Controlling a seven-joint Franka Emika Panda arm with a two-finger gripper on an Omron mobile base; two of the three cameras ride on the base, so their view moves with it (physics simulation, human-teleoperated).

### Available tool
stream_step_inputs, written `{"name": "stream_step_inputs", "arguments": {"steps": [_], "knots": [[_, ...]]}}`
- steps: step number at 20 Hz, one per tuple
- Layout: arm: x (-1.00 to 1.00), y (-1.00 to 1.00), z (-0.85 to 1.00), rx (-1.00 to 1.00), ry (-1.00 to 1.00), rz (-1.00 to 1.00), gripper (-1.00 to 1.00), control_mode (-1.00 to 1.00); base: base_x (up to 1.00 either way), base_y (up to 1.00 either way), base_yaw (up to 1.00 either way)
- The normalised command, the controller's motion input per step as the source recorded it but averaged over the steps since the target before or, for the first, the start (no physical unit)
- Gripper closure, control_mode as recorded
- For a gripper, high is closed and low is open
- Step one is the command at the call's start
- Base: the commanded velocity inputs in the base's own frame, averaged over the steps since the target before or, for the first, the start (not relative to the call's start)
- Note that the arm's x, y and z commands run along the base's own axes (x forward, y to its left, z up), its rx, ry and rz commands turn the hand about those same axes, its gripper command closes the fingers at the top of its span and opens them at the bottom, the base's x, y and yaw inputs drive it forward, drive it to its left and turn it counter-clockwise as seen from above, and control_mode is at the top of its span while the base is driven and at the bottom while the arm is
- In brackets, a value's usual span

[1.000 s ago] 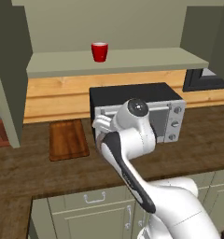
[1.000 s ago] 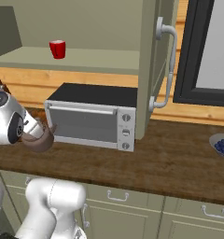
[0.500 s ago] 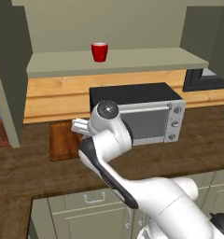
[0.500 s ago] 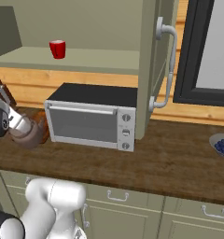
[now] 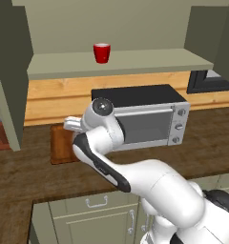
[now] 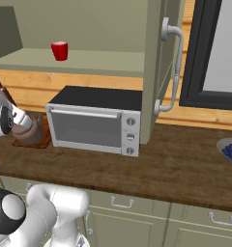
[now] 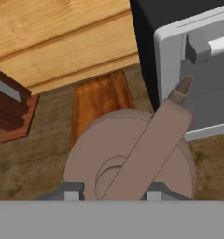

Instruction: Pick the kettle from the counter and place it on the tray. Then pick the mug from the cabinet and place it on the tray. Then close the cabinet doors.

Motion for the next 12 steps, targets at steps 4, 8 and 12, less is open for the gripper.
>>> {"name": "stream_step_inputs", "arguments": {"steps": [4,8,12], "knots": [[0.53,0.27,-0.17,-0.04,-0.05,0.13,1.00,-1.00,0.00,0.00,0.00],[0.45,0.29,-0.14,-0.06,-0.09,0.09,1.00,-1.00,0.00,0.00,0.00],[0.33,0.42,-0.13,-0.08,-0.12,0.04,1.00,-1.00,0.00,0.00,0.00]]}}
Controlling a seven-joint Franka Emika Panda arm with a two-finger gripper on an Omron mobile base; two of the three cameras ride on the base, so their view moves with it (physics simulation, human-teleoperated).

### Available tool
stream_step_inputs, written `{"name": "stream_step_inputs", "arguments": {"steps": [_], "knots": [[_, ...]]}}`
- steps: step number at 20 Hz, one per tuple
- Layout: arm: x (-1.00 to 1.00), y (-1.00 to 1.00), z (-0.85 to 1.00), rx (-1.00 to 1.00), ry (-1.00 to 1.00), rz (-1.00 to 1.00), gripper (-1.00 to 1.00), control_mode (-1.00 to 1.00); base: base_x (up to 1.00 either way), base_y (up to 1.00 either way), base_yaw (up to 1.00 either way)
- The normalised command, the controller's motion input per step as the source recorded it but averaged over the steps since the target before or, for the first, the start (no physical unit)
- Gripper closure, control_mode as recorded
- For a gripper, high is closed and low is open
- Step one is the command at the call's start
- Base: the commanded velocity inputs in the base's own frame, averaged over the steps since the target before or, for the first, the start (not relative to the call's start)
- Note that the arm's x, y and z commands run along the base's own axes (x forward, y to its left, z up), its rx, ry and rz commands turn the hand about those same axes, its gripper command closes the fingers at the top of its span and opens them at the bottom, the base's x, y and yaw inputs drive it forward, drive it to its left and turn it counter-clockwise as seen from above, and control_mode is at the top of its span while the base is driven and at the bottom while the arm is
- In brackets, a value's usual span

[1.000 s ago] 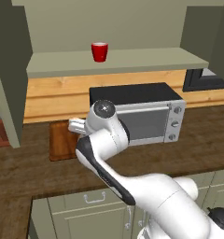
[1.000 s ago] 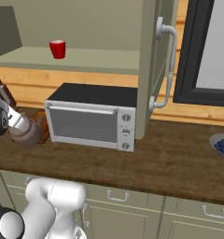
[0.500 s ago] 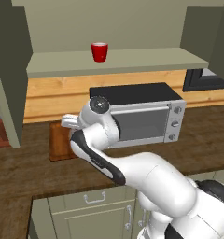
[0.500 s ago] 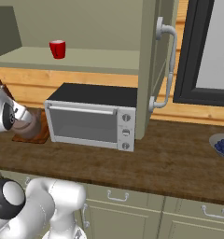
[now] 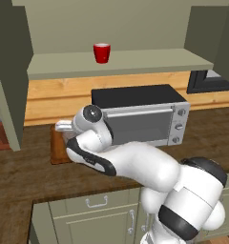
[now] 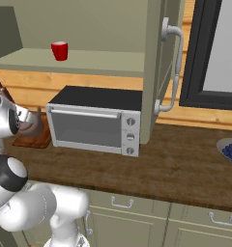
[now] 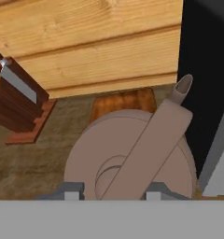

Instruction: Pick the kettle from the counter and place it on the tray. Then pick the mug from the cabinet and place it on the tray. Then close the cabinet doors.

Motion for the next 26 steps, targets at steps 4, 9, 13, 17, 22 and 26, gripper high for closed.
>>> {"name": "stream_step_inputs", "arguments": {"steps": [4,9,13,17,22,26], "knots": [[0.24,0.25,-0.13,-0.08,-0.06,0.00,1.00,-1.00,0.00,0.00,0.00],[0.28,0.18,-0.13,-0.05,-0.03,0.00,1.00,-1.00,0.00,0.00,0.00],[0.29,0.15,0.00,0.00,-0.02,0.00,1.00,-1.00,0.00,0.00,0.00],[0.32,0.09,-0.01,0.00,-0.03,0.00,1.00,-1.00,0.00,0.00,0.00],[0.35,0.02,-0.17,0.00,0.00,0.00,1.00,-1.00,0.00,0.00,0.00],[0.36,0.03,-0.28,0.00,0.00,0.00,1.00,-1.00,0.00,0.00,0.00]]}}
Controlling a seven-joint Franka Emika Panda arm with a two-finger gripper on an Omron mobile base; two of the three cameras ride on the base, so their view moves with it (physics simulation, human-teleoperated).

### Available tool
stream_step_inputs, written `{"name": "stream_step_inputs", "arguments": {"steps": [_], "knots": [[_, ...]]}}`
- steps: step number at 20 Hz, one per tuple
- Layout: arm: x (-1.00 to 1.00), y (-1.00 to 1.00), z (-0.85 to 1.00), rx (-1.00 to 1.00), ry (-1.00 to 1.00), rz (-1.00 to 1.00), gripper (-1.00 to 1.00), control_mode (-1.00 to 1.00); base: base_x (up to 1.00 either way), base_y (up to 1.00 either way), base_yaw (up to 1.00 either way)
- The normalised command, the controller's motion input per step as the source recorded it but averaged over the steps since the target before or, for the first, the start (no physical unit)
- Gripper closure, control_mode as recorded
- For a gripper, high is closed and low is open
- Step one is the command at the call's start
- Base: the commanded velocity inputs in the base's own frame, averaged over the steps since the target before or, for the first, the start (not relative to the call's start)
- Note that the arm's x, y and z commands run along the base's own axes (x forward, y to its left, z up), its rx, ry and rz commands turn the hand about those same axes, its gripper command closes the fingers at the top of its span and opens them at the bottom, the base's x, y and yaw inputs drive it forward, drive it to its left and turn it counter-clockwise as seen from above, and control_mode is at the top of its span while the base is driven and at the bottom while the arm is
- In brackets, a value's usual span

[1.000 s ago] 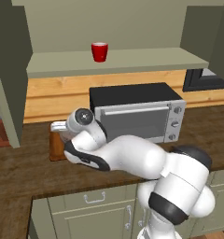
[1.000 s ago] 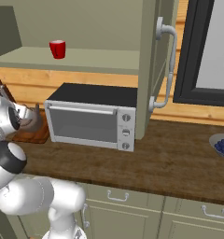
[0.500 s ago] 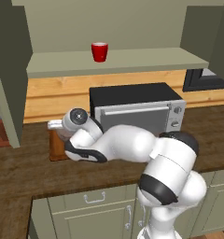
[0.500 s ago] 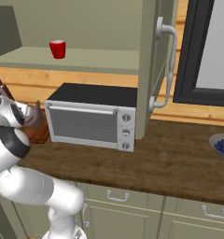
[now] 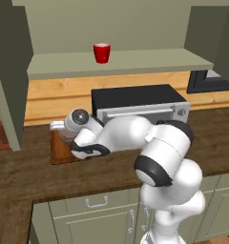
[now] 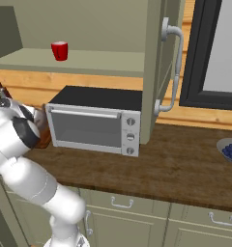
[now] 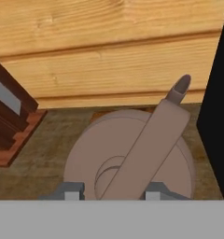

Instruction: Pick the kettle from the counter and place it on the tray. Then pick the mug from the cabinet and place it on the tray. Then close the cabinet doors.

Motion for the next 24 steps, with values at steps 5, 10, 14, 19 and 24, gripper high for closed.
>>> {"name": "stream_step_inputs", "arguments": {"steps": [5,10,14,19,24], "knots": [[0.32,0.03,-0.26,0.00,0.00,0.00,1.00,-1.00,0.00,0.00,0.00],[0.06,0.08,-0.28,0.00,0.00,0.00,1.00,-1.00,0.00,0.00,0.00],[0.00,0.14,-0.29,-0.03,0.00,0.00,1.00,-1.00,0.00,0.00,0.00],[0.10,0.05,-0.13,-0.01,0.00,0.00,1.00,-1.00,0.00,0.00,0.00],[0.07,0.02,-0.21,-0.03,0.00,0.00,-1.00,-1.00,0.00,0.00,0.00]]}}
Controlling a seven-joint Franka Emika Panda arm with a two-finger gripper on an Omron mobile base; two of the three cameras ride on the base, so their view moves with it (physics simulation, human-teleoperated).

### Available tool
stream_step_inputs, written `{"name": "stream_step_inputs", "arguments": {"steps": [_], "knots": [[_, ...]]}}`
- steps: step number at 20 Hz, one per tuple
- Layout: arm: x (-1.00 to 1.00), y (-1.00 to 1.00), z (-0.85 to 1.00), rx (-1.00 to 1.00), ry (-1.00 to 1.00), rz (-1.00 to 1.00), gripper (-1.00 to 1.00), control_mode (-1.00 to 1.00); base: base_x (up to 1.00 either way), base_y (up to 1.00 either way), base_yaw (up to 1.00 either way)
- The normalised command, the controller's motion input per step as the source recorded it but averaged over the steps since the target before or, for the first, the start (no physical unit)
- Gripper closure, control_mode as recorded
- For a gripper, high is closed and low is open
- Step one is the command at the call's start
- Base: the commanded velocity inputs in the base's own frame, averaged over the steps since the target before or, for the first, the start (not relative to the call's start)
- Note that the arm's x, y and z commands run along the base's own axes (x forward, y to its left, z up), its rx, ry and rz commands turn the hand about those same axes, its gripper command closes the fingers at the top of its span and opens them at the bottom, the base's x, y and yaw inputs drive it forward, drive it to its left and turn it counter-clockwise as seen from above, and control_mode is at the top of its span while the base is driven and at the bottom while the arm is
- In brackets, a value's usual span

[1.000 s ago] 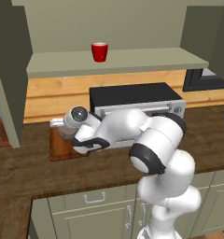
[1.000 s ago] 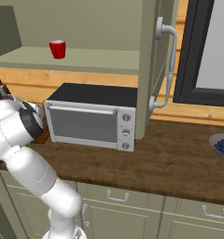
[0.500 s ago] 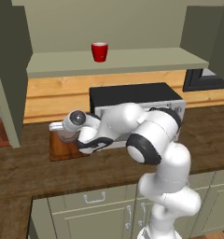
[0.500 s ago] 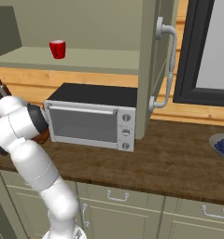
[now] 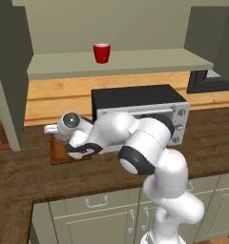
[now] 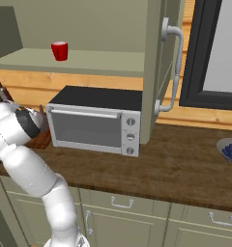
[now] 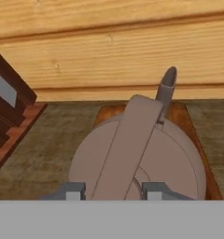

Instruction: Pick the kettle from the counter and place it on the tray. Then pick the mug from the cabinet and place it on the tray. Then close the cabinet doors.

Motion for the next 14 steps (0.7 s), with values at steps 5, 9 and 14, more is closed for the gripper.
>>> {"name": "stream_step_inputs", "arguments": {"steps": [5,9,14], "knots": [[0.07,-0.02,-0.29,-0.07,0.00,0.00,-1.00,-1.00,0.00,0.00,0.00],[0.00,-0.24,-0.24,-0.01,0.00,0.00,-1.00,-1.00,0.00,0.00,0.00],[0.00,-0.28,-0.10,0.00,0.00,0.00,-1.00,-1.00,0.00,0.00,0.00]]}}
